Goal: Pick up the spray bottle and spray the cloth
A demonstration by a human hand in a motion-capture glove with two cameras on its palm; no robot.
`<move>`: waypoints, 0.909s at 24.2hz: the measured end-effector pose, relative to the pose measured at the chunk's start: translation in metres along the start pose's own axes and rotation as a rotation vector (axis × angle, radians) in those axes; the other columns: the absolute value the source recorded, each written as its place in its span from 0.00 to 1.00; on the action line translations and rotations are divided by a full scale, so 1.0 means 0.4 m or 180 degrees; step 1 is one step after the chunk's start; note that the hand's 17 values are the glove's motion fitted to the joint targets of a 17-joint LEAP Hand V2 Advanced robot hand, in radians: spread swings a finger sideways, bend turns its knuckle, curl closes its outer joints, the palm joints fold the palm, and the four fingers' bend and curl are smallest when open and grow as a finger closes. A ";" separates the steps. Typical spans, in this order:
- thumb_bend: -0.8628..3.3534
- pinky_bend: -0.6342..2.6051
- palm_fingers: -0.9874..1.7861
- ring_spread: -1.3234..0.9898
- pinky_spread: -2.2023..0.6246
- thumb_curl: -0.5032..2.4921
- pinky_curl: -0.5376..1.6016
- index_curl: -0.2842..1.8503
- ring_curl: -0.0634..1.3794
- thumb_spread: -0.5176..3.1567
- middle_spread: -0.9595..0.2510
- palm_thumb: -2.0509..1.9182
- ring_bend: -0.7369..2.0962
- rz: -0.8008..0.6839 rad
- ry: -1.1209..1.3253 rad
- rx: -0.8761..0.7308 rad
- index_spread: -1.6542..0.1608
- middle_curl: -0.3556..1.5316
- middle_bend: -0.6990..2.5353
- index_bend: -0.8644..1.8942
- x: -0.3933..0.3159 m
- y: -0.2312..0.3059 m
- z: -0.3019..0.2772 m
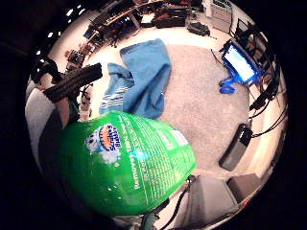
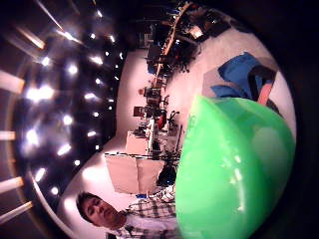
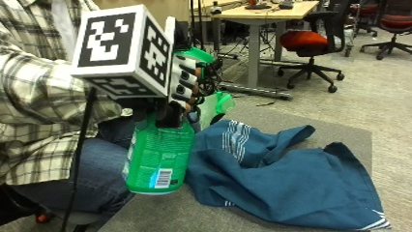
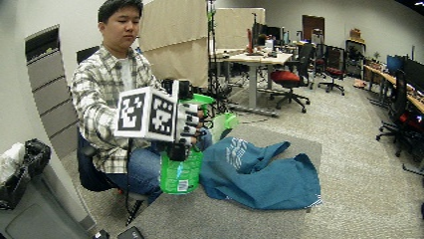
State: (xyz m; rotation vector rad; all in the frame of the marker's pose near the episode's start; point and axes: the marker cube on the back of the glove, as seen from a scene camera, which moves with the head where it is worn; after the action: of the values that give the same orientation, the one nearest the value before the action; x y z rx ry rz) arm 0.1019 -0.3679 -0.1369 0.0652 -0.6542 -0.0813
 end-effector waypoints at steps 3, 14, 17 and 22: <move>0.20 0.32 0.83 0.47 0.72 0.43 0.42 0.39 0.37 0.20 0.66 0.77 0.46 0.0025 0.0224 -0.0165 0.76 0.46 0.39 0.45 -0.025 -0.020 0.008; 0.20 0.32 0.83 0.48 0.72 0.43 0.42 0.39 0.37 0.20 0.66 0.77 0.45 0.0274 0.0982 -0.0665 0.76 0.46 0.39 0.44 -0.077 -0.100 0.107; 0.20 0.32 0.83 0.48 0.72 0.43 0.42 0.40 0.37 0.20 0.66 0.77 0.46 0.0369 0.1199 -0.0779 0.76 0.46 0.39 0.44 -0.079 -0.127 0.140; 0.20 0.32 0.83 0.48 0.72 0.43 0.42 0.40 0.37 0.20 0.66 0.77 0.46 0.0509 0.1642 -0.1090 0.76 0.46 0.39 0.44 -0.062 -0.165 0.218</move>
State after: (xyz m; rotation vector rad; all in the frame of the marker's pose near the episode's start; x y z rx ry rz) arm 0.0255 -0.4340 -0.0887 -0.2891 -0.1224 -0.0193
